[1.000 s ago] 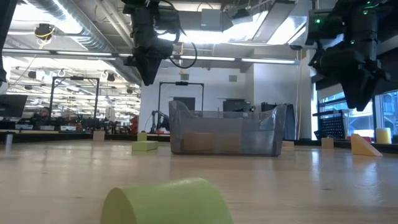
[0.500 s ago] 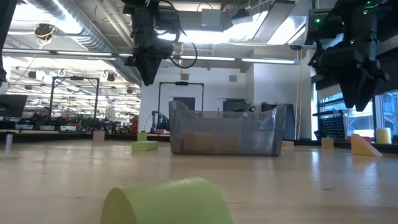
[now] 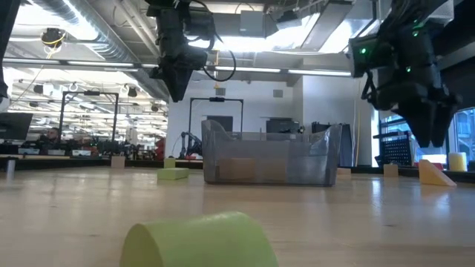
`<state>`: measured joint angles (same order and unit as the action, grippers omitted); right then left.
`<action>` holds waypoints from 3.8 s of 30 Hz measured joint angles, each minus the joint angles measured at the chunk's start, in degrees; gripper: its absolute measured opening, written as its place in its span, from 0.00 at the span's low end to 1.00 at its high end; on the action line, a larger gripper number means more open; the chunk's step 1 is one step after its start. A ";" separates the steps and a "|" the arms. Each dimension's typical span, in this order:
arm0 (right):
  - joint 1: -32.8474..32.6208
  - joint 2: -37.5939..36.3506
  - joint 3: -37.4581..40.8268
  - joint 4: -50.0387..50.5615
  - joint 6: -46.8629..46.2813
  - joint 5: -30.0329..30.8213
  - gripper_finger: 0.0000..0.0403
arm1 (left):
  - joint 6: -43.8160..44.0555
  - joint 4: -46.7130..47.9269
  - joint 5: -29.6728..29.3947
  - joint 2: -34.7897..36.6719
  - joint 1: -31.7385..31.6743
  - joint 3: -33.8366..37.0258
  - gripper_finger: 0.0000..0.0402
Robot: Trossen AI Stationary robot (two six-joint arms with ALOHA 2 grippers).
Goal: Sort & place blocks by color
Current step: Put the orange block into the black bin, then put the green block into the green bin
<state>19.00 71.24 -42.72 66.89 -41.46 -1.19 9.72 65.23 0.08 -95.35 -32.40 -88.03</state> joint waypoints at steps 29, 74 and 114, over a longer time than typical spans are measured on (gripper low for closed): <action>3.43 15.77 -0.02 -7.04 10.48 1.87 0.57 | -1.16 0.02 0.00 0.00 0.02 0.00 0.21; -7.90 19.31 -30.75 -18.24 24.37 -10.96 0.33 | -35.34 -2.55 30.30 0.00 0.07 0.00 0.21; -10.47 29.58 -31.55 -24.52 25.28 -12.53 0.44 | -35.41 -3.28 20.96 0.00 -0.11 0.00 0.21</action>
<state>8.54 100.82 -74.27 42.37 -16.19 -13.72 -25.70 61.95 21.04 -95.35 -32.51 -88.03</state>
